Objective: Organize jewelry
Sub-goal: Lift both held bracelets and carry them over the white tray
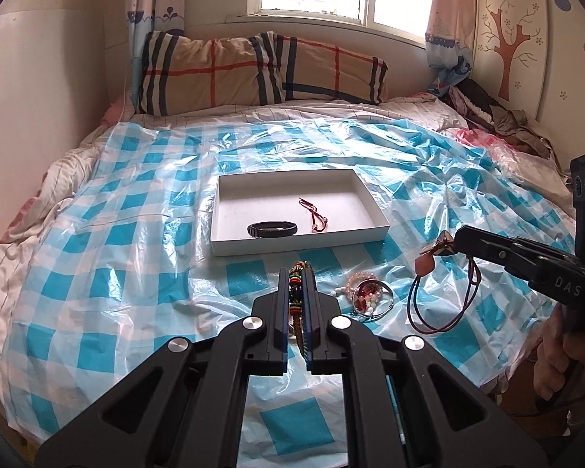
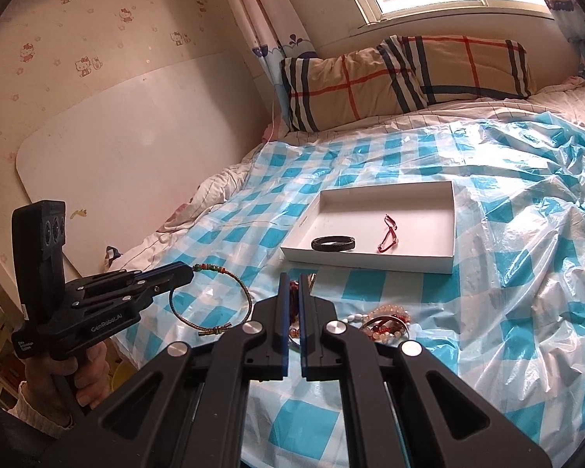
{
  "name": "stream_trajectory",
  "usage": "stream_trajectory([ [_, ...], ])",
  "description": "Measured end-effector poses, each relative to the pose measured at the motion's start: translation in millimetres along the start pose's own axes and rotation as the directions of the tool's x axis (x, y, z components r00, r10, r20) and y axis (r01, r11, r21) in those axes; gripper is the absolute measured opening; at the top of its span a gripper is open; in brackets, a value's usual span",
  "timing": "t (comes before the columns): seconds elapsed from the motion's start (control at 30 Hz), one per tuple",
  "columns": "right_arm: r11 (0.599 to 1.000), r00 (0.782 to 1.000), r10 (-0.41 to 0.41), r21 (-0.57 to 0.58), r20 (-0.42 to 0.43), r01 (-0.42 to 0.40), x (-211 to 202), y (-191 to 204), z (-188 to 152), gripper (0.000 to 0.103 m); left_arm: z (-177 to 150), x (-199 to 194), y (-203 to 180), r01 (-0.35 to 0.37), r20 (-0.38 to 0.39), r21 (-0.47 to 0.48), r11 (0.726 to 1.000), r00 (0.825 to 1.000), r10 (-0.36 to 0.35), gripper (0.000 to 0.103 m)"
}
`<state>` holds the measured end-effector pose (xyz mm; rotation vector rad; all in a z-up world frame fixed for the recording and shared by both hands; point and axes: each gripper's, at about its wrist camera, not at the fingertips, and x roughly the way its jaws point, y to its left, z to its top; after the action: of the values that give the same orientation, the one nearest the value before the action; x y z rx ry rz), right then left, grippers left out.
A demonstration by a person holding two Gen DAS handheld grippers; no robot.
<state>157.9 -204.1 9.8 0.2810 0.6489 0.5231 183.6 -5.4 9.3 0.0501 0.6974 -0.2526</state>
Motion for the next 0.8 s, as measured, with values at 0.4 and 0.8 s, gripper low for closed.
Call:
stream_trajectory([
  [0.4, 1.0, 1.0, 0.01, 0.007, 0.021, -0.01, 2.3, -0.1, 4.5, 0.005, 0.2, 1.4, -0.6, 0.001, -0.002, -0.001, 1.0, 1.0, -0.001, 0.005],
  [0.8, 1.0, 0.999, 0.012, 0.016, 0.047, -0.013, 10.5, -4.7, 13.1, 0.005, 5.1, 16.6, -1.6, 0.015, -0.006, -0.024, 1.0, 1.0, -0.015, 0.005],
])
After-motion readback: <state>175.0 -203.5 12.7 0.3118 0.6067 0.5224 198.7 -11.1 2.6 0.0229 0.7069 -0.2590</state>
